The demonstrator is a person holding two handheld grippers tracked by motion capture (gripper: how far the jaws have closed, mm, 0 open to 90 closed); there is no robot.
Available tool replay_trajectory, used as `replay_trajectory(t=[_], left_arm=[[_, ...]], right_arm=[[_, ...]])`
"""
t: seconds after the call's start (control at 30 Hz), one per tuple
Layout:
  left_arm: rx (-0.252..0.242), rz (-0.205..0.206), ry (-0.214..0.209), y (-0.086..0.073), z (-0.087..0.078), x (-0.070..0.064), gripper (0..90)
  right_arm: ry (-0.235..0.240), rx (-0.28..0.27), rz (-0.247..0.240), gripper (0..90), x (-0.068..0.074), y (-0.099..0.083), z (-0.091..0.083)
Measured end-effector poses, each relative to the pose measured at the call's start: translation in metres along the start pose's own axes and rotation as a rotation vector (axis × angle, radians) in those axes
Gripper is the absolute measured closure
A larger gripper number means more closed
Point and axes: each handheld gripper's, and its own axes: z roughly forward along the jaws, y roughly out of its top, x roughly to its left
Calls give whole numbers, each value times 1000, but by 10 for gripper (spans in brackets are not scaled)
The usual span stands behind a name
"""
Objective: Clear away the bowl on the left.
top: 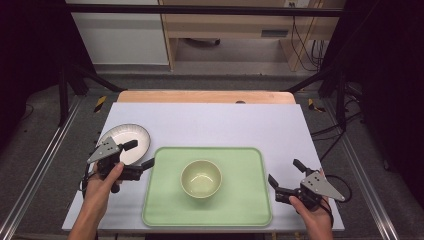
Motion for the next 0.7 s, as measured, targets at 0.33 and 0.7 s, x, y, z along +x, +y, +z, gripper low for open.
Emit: replay_trajectory(t=[0.33, 0.7], left_arm=[[-26, 2, 9, -7, -7, 10, 38], [-46, 11, 5, -14, -11, 16, 33]], right_arm=[[0, -3, -4, 19, 0, 0, 0], [0, -2, -5, 19, 0, 0, 0]])
